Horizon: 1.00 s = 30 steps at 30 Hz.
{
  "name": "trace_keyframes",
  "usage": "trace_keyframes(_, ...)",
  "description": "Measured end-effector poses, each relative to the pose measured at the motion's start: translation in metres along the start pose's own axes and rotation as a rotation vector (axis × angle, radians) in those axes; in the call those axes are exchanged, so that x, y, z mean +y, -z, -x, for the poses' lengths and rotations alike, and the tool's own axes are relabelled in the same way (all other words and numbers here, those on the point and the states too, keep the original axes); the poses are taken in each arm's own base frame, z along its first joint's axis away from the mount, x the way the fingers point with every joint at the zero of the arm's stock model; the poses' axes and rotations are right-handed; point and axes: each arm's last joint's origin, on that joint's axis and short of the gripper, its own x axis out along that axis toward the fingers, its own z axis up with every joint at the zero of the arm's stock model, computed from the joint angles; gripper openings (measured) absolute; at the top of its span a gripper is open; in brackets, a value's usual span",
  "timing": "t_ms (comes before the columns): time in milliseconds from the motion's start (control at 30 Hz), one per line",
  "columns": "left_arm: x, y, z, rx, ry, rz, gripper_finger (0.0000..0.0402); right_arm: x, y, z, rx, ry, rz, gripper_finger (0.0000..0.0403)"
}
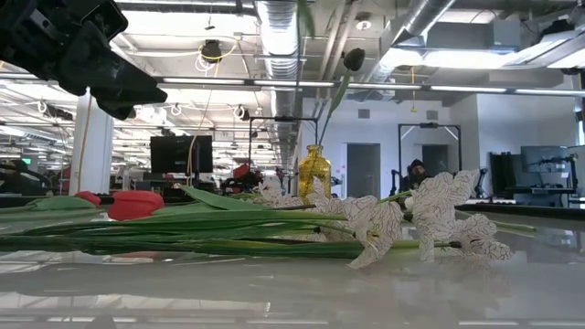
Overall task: Sort flowers into vase by color
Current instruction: Put the black flower into the yellow vase
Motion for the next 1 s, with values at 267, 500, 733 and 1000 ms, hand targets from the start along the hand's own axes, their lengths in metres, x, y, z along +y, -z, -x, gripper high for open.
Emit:
trace_keyframes(267,0.000,0.000,0.000,0.003,0.000,-0.002,0.0126,-0.004,-0.002,-0.052,0.120,0.221,0.253,0.0025)
trace_keyframes(500,0.000,0.000,0.000,0.004,0.000,-0.003,0.0126,-0.022,0.006,-0.080,0.215,0.338,0.329,0.0025)
trace_keyframes(733,0.000,0.000,0.000,0.005,0.000,-0.004,0.0126,-0.044,0.017,-0.086,0.272,0.404,0.347,0.0025)
trace_keyframes(1000,0.000,0.001,0.000,0.005,0.000,-0.014,0.0126,-0.059,0.025,-0.092,0.280,0.445,0.307,0.0025)
